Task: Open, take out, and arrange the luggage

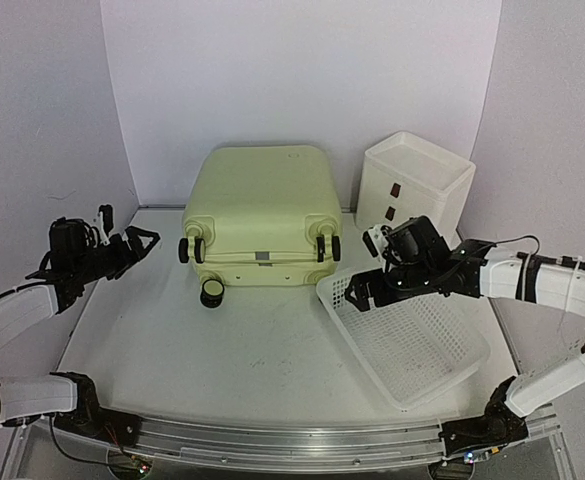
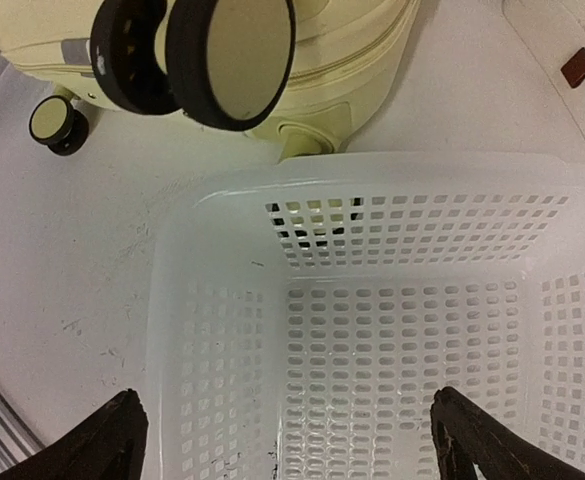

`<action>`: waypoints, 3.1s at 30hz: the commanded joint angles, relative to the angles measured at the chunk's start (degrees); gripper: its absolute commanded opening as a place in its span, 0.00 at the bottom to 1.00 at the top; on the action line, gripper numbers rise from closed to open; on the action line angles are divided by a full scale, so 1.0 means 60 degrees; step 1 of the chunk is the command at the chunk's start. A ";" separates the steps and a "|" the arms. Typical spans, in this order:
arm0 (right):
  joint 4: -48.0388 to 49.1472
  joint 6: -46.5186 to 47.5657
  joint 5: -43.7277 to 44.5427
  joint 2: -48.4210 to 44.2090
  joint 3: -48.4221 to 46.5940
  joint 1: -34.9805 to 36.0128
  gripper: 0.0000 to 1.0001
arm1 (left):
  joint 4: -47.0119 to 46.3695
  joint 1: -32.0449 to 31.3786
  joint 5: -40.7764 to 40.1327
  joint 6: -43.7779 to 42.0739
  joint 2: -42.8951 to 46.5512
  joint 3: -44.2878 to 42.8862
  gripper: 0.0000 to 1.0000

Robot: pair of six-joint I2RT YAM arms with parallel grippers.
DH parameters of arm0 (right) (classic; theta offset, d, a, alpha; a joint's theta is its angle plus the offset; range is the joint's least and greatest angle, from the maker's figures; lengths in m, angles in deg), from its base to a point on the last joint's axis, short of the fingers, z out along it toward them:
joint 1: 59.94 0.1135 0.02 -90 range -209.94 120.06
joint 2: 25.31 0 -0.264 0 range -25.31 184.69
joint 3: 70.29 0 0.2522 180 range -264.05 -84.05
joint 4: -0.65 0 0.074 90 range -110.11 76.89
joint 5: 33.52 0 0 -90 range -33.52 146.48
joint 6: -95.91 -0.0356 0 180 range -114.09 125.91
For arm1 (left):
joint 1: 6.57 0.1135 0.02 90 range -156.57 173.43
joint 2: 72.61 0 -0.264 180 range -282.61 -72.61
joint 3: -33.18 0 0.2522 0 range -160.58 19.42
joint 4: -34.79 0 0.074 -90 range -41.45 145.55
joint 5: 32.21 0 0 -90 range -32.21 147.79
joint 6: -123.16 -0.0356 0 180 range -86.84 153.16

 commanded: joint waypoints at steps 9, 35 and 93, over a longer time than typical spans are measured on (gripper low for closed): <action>-0.0337 0.0315 0.0487 0.1673 -0.0950 0.2094 0.98 | -0.0321 -0.0011 0.0520 0.0104 -0.0511 -0.1129 0.99; -0.0793 -0.2576 0.3835 -0.1177 0.1028 -0.0601 0.98 | -0.0366 -0.0026 -0.0110 -0.0073 -0.1010 -0.1012 0.95; -0.1695 0.0502 0.0550 0.3009 -0.6051 0.0020 0.87 | -0.3275 -0.1989 0.0561 -0.4769 -0.5264 -0.1150 0.70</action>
